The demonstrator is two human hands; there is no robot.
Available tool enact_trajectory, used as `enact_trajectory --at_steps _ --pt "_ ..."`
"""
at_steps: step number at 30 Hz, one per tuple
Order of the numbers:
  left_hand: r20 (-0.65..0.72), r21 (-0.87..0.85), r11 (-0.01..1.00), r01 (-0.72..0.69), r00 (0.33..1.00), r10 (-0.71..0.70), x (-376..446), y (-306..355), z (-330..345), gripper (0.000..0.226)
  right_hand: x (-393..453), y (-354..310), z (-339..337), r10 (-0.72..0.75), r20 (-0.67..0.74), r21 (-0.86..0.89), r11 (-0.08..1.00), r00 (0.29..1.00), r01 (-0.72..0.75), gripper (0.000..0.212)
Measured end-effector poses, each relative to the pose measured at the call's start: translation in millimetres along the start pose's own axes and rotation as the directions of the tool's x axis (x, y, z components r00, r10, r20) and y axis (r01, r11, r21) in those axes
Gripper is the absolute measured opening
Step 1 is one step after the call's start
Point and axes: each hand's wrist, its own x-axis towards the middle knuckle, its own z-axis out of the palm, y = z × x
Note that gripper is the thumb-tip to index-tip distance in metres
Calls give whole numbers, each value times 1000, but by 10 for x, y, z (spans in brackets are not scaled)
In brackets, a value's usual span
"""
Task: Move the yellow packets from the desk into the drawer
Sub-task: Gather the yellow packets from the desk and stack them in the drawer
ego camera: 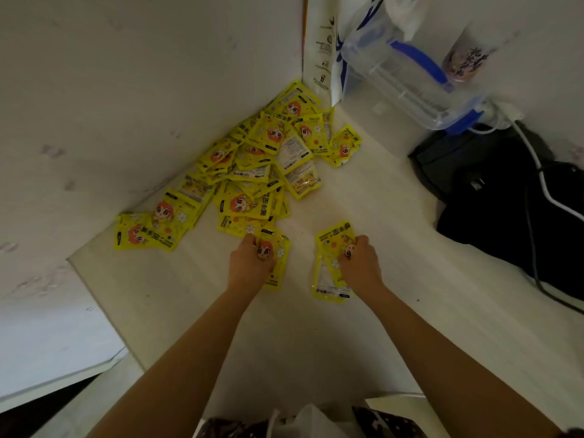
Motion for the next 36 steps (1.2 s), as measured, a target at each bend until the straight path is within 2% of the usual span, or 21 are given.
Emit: enact_trajectory --at_steps 3,6,12,14,17,21,23,27,32,36 --pt "-18 31 999 -39 999 40 11 -54 -132 23 17 56 -63 21 -22 37 999 1000 -21 28" --pt "-24 140 976 -166 985 171 81 -150 -235 26 -35 151 -95 55 -9 16 998 998 -55 26" --pt "108 433 807 -402 912 396 273 -286 -392 21 -168 286 -25 111 45 -32 994 993 -109 19" --pt "126 465 761 -451 885 447 313 -300 -410 21 -194 283 8 131 56 -39 991 990 -129 23" --pt "137 523 696 -492 854 501 346 -291 -412 25 -218 241 61 148 52 -64 987 988 -144 39" --pt "132 536 707 -462 873 470 317 -256 -362 35 -224 166 105 181 70 -118 978 981 -172 53" --pt "114 539 722 -433 887 447 284 -255 -335 33 -212 124 112 188 58 -147 973 981 -178 54" --pt "113 554 698 -454 872 477 203 -299 -284 20 -196 46 107 136 46 -206 971 990 -124 51" --pt "136 514 745 -425 898 418 89 -293 -220 26 -199 16 100 49 64 -244 969 997 -32 47" --pt "154 502 725 -471 874 460 149 -307 -272 24 -210 -23 94 135 52 -221 968 990 -120 47"
